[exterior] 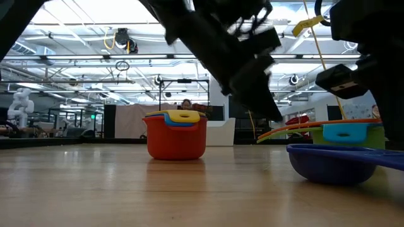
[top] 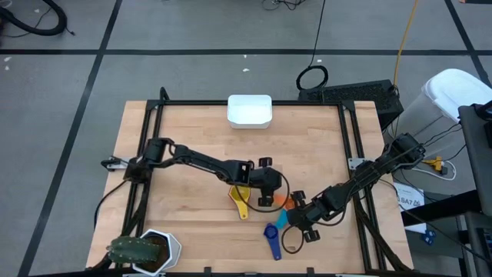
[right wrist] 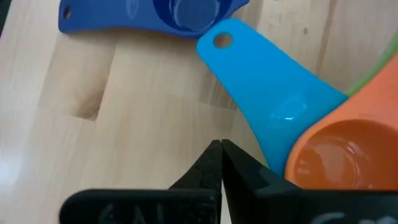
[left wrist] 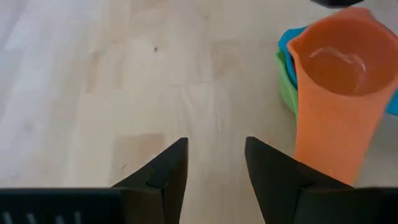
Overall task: Nest measuring cups in basket
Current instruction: Adjust the right nested measuring cups
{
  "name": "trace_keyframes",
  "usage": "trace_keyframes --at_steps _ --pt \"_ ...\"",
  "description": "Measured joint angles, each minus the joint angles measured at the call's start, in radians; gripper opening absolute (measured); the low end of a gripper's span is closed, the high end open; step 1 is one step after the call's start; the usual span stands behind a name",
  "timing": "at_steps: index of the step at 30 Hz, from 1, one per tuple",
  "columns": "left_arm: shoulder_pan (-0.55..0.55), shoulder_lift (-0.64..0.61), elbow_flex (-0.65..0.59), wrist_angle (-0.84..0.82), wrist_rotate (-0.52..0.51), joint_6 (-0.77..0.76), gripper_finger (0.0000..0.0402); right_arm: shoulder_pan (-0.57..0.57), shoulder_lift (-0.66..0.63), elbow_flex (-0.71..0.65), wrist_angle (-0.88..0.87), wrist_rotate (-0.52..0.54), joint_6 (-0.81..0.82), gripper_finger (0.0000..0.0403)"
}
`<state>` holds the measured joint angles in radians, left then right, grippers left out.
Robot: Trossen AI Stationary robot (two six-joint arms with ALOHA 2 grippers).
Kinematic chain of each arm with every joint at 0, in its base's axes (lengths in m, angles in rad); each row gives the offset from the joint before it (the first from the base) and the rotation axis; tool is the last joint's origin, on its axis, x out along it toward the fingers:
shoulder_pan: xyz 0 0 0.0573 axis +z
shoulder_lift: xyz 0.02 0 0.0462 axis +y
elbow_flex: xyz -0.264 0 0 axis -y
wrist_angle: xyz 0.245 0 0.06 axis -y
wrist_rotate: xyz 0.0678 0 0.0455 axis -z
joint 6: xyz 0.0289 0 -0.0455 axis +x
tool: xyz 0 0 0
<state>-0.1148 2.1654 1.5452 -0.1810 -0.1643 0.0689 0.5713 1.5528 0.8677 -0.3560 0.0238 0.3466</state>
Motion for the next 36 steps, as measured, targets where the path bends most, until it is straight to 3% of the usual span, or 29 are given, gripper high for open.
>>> trace_keyframes --at_steps 9,16,23,36 --pt "-0.012 0.107 0.002 0.027 0.058 -0.044 0.0163 0.000 0.000 0.000 0.011 0.000 -0.005 0.0000" --pt "-0.016 0.087 -0.001 0.020 0.064 -0.051 0.0163 0.000 0.000 0.000 0.009 0.002 -0.015 0.0000" --pt "-0.023 0.080 -0.002 0.007 0.138 -0.083 0.0163 -0.001 0.000 0.000 0.003 0.061 0.009 0.0000" --pt "-0.038 0.078 -0.002 0.004 0.134 -0.097 0.0163 -0.037 0.000 0.000 0.009 0.114 0.046 0.0000"
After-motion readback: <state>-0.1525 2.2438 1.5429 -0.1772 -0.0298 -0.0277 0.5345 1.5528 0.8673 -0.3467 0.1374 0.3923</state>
